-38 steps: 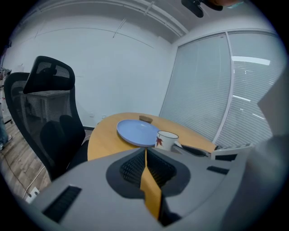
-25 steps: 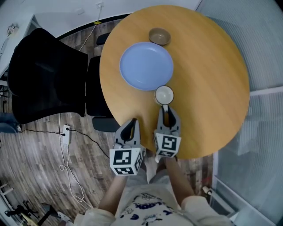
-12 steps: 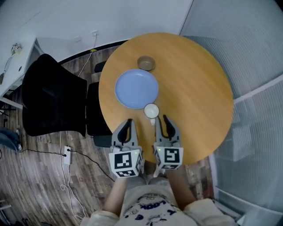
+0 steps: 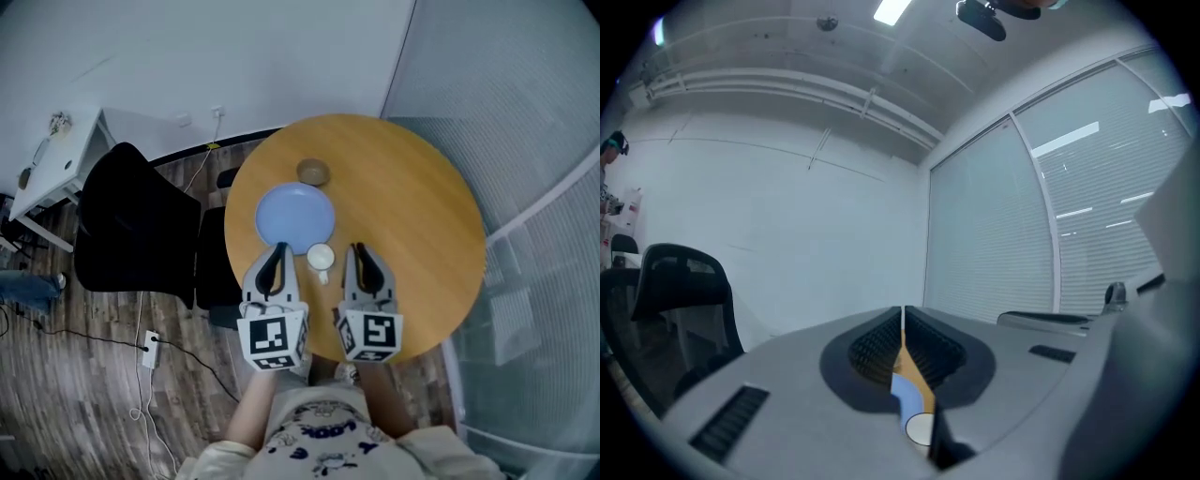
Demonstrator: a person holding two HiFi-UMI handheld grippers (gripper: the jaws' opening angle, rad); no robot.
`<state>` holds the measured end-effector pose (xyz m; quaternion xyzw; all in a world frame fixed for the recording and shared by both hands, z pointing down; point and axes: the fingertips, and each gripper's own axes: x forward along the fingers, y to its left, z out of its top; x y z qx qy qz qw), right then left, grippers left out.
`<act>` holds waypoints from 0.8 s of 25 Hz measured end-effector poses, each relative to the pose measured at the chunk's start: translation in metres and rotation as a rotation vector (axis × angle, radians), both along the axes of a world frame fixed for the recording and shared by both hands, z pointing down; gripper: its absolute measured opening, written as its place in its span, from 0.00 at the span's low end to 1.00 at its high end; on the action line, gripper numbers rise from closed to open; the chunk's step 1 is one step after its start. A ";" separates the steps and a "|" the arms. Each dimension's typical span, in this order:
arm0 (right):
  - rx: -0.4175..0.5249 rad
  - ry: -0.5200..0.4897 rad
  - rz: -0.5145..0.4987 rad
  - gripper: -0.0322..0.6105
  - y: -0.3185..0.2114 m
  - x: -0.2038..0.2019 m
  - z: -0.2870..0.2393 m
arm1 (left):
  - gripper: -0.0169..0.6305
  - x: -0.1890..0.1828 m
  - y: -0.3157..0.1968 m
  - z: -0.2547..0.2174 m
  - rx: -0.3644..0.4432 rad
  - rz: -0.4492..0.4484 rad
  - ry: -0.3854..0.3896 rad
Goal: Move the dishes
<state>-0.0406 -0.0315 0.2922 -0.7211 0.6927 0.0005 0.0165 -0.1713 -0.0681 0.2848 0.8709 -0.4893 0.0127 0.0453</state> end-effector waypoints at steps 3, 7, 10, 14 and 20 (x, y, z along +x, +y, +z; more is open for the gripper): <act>0.008 -0.013 0.009 0.10 0.003 0.004 -0.006 | 0.05 0.000 0.003 -0.010 0.025 -0.009 -0.003; 0.014 -0.032 0.017 0.10 0.005 0.014 -0.009 | 0.05 0.006 0.006 -0.013 0.042 -0.008 -0.013; 0.019 -0.025 0.021 0.09 0.009 0.016 -0.012 | 0.05 0.005 0.009 -0.012 0.040 -0.009 -0.015; 0.015 -0.027 0.021 0.10 0.010 0.018 -0.010 | 0.05 0.006 0.011 -0.011 0.041 -0.011 -0.019; 0.012 -0.028 0.022 0.09 0.011 0.020 -0.011 | 0.05 0.005 0.011 -0.014 0.038 -0.016 -0.014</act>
